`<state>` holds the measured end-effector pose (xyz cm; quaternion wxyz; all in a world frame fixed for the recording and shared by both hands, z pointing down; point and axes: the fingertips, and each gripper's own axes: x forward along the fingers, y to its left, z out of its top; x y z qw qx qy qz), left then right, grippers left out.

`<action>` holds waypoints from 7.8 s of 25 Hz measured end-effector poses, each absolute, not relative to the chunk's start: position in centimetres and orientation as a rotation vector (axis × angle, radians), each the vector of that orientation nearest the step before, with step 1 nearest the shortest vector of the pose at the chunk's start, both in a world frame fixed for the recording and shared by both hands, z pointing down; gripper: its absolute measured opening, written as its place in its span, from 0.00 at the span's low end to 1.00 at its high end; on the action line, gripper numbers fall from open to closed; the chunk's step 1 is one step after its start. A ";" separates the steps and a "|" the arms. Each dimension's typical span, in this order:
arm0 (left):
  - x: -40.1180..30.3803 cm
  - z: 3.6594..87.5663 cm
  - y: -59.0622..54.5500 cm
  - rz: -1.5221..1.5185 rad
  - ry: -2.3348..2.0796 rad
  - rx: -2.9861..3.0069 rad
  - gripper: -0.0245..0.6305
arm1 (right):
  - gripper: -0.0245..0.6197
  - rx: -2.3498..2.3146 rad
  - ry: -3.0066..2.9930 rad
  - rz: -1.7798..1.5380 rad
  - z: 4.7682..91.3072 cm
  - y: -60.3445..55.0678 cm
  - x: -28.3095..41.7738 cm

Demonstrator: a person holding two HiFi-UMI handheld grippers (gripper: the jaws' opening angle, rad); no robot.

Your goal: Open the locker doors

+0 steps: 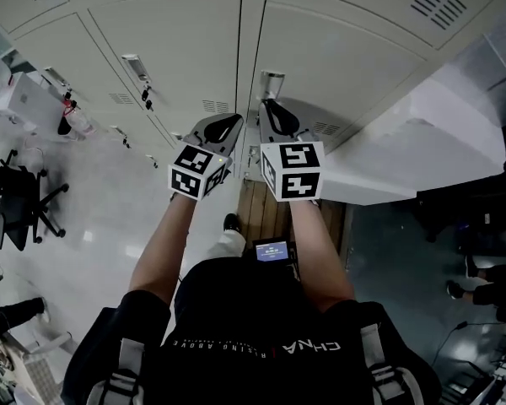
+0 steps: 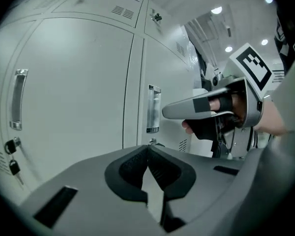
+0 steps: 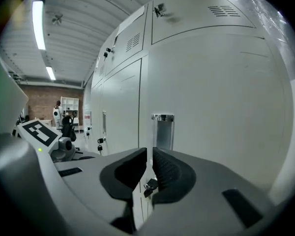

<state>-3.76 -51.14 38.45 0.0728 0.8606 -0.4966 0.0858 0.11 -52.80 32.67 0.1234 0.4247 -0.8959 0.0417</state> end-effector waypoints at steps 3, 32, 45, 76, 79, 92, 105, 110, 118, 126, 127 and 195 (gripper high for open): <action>-3.8 38.4 -51.6 0.268 -1.485 2.608 0.07 | 0.12 1.251 -2.618 0.155 32.5 -53.9 -0.7; -2.7 38.5 -53.4 0.207 -1.131 2.787 0.08 | 0.12 1.160 -2.627 0.118 32.8 -55.6 -1.4; 1.0 39.3 -45.3 0.306 -0.822 2.834 0.19 | 0.12 0.993 -2.721 0.127 33.3 -46.1 2.1; 17.4 38.6 -34.0 0.445 -0.469 2.982 0.18 | 0.12 1.317 -2.635 0.080 33.2 -34.1 17.8; 19.5 38.4 -33.2 0.447 -0.423 2.993 0.18 | 0.12 1.375 -2.599 0.078 32.9 -33.3 19.9; 26.8 38.5 -32.8 0.459 -0.338 3.096 0.13 | 0.10 1.473 -2.603 0.106 31.0 -31.5 25.9; 31.0 38.5 -33.3 0.476 -0.627 3.138 0.13 | 0.09 1.585 -2.487 0.063 31.3 -33.2 27.4; 31.0 38.7 -33.6 0.468 -0.739 3.103 0.13 | 0.10 1.692 -2.423 0.059 31.3 -34.1 28.8; 30.4 37.1 -33.4 0.334 -0.630 3.126 0.13 | 0.10 1.832 -2.355 0.107 31.4 -35.1 31.9; 30.3 35.5 -33.4 0.270 -0.511 3.136 0.11 | 0.10 1.888 -2.291 0.138 32.3 -35.8 33.5; 30.2 35.4 -33.5 0.275 -0.515 3.142 0.10 | 0.10 1.890 -2.286 0.146 32.4 -35.8 33.5; -16.0 44.6 -15.3 0.083 -0.671 2.948 0.07 | 0.10 2.057 -2.178 0.071 39.9 -13.7 -4.5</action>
